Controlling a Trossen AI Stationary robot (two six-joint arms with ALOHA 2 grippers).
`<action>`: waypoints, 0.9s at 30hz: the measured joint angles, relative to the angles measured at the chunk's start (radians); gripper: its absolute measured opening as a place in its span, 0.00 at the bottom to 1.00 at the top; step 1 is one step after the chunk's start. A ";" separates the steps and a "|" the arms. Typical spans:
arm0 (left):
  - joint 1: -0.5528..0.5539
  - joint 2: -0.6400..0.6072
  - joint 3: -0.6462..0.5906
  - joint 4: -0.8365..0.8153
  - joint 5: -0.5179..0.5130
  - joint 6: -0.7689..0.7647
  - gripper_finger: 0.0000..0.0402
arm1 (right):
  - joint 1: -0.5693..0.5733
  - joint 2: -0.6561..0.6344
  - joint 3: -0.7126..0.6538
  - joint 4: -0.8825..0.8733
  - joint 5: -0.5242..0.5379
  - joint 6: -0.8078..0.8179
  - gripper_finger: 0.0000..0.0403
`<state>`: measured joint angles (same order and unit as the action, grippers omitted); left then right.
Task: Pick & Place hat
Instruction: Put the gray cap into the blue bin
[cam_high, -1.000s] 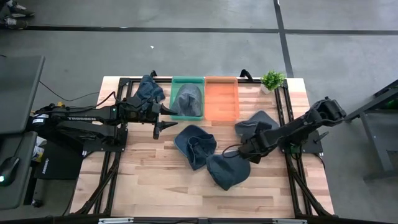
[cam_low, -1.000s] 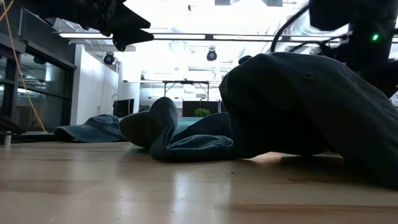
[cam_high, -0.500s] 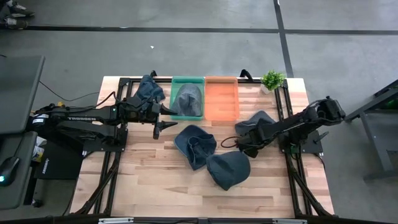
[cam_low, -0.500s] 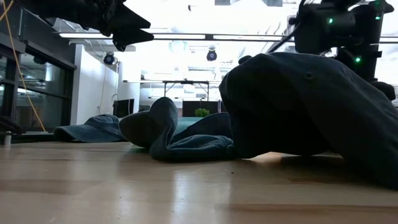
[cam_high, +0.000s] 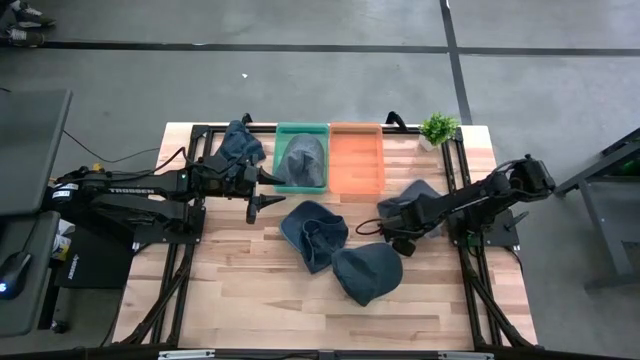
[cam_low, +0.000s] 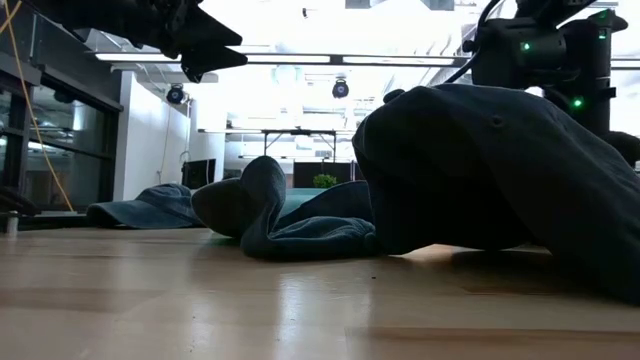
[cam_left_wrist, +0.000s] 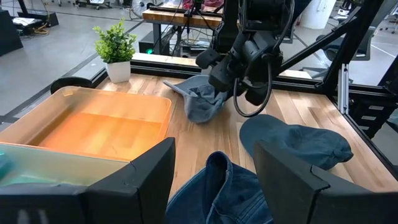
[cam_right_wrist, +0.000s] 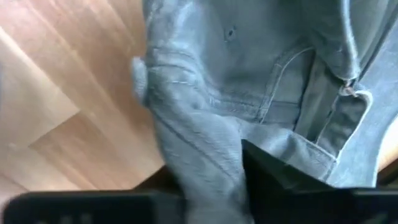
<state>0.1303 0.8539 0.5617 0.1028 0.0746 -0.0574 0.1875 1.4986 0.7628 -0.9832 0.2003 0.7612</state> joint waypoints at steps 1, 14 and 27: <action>0.000 0.000 0.000 0.000 0.000 0.000 0.53 | 0.000 -0.001 0.000 0.001 -0.009 0.001 0.17; 0.000 0.000 0.000 0.000 0.000 0.000 0.53 | 0.016 -0.245 0.001 0.082 -0.032 0.240 0.01; 0.000 0.000 0.000 0.000 0.000 0.000 0.53 | 0.129 -0.433 0.001 0.329 0.231 0.445 0.00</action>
<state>0.1304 0.8539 0.5617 0.1028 0.0743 -0.0570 0.3167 1.0657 0.7639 -0.6540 0.4313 1.2066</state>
